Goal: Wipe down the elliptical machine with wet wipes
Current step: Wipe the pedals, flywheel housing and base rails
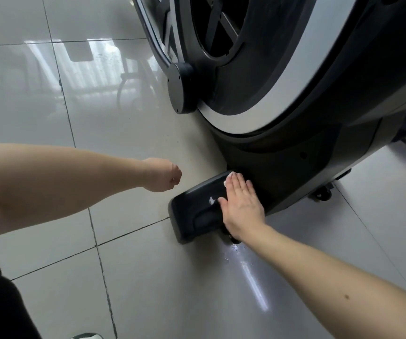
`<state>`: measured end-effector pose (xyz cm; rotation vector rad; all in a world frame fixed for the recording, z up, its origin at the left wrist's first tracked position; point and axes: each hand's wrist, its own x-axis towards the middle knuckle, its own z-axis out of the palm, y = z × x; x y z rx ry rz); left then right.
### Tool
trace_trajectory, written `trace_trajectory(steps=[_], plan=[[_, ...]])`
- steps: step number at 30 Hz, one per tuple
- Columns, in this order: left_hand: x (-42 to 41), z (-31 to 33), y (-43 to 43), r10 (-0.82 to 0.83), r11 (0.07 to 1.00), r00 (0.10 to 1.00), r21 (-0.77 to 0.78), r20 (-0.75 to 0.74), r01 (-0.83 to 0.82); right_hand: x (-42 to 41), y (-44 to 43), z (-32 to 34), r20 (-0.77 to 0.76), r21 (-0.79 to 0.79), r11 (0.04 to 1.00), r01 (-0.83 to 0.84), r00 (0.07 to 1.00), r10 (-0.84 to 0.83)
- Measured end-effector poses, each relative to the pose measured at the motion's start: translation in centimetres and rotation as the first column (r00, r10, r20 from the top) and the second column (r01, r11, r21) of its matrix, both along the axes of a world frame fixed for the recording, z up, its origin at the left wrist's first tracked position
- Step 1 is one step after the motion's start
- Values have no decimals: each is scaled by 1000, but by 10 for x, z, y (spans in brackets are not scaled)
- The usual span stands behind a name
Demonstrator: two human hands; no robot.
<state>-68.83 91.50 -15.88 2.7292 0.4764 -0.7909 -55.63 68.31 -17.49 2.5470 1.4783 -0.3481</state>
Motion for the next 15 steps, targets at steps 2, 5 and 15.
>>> trace_trajectory(steps=[2,5,15], plan=[[-4,1,2,-35,999,999,24,-38,36,-32,-6,-2,-55,52,998,42,998,-39],[-7,3,5,-66,997,994,36,-85,70,-76,-32,-13,-70,101,982,-157,984,165],[6,-2,-1,-79,997,993,20,-91,81,-59,3,-5,-124,123,992,-29,991,44]])
